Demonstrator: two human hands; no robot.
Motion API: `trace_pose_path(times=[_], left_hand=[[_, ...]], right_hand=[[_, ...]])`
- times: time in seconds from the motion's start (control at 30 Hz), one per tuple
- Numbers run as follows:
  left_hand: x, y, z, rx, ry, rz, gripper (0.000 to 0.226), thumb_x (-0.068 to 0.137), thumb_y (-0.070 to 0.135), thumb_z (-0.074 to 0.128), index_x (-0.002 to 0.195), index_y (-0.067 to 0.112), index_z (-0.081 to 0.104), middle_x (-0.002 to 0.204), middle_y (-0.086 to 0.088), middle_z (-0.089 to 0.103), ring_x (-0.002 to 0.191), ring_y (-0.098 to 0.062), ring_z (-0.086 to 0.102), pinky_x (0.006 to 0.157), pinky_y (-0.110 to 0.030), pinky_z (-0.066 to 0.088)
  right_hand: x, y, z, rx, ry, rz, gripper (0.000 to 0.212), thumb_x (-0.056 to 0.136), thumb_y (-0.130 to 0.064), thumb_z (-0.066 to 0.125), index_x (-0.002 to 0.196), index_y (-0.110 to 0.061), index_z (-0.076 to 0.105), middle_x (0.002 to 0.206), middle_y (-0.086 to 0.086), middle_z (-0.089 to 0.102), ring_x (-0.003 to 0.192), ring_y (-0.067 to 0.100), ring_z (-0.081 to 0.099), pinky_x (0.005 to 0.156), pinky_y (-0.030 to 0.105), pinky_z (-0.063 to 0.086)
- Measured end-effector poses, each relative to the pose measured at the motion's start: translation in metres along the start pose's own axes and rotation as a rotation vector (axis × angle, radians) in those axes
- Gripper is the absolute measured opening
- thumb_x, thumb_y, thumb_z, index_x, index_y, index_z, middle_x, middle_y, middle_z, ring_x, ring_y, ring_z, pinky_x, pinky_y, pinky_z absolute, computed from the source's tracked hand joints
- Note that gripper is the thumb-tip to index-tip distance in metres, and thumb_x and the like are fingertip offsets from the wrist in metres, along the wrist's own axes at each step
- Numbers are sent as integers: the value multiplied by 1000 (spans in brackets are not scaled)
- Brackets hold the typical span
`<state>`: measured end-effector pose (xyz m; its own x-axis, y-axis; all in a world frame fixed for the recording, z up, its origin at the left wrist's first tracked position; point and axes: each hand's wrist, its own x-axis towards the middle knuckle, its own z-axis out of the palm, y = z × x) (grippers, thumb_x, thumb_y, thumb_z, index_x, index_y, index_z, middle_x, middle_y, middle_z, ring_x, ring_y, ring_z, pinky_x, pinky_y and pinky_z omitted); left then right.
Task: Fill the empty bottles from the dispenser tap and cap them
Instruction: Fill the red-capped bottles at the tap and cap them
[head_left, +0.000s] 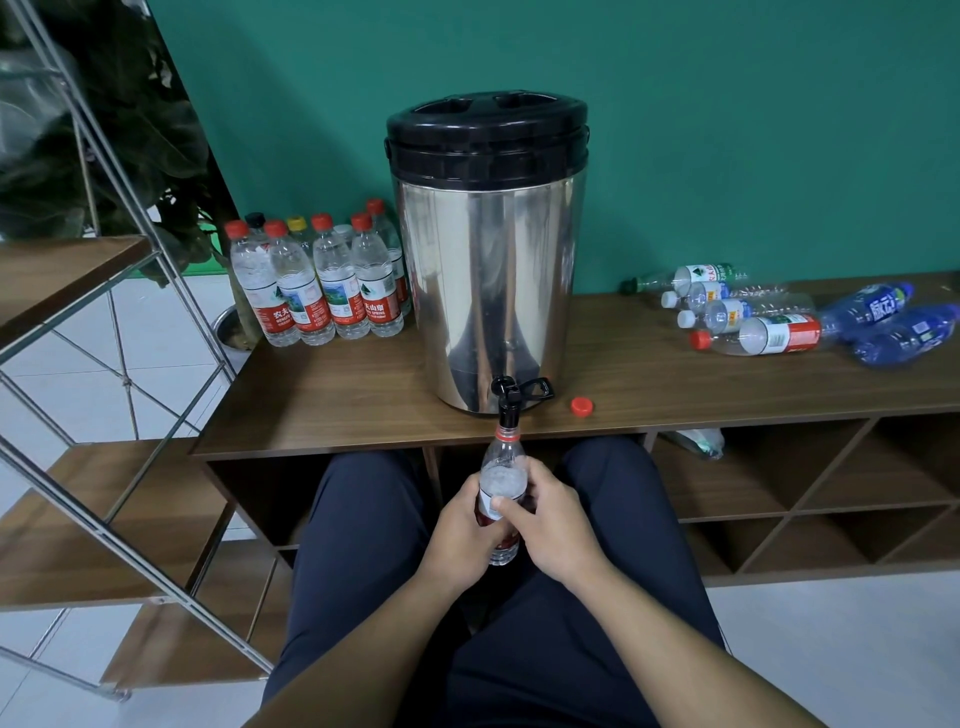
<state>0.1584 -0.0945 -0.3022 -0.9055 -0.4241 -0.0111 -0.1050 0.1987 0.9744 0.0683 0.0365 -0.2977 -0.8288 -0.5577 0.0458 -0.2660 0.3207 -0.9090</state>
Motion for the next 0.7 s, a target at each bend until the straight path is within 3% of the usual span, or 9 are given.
trace_pose_path(times=[0.4,0.57,0.7], left_hand=[[1,-3,0,7,2,4,47,97,6,77,136,30,67,116,11,80,110,-8,76,95,-27,61],[0,-1,0,-12,1,10,47,99,5,77,138,29,67,117,12,80,110,-7,76,91,-20,57],[-1,0,0,-25,1,8,48,99,5,78,139,29,67,118,11,80,111,-7,76,93,-21,58]], right_hand=[[-1,-2,0,-11,9,-15,47,96,-25,83,139,-35,66,113,-16,80,105,3,76,98,38,63],[-2,-4,-2,-16,8,-12,50,97,-24,82,142,-33,65,115,-16,79,107,0,74,98,34,62],[-3,-6,-2,-13,5,-5,50,97,-26,83,143,-34,65,116,-17,79,107,-1,74,98,32,62]])
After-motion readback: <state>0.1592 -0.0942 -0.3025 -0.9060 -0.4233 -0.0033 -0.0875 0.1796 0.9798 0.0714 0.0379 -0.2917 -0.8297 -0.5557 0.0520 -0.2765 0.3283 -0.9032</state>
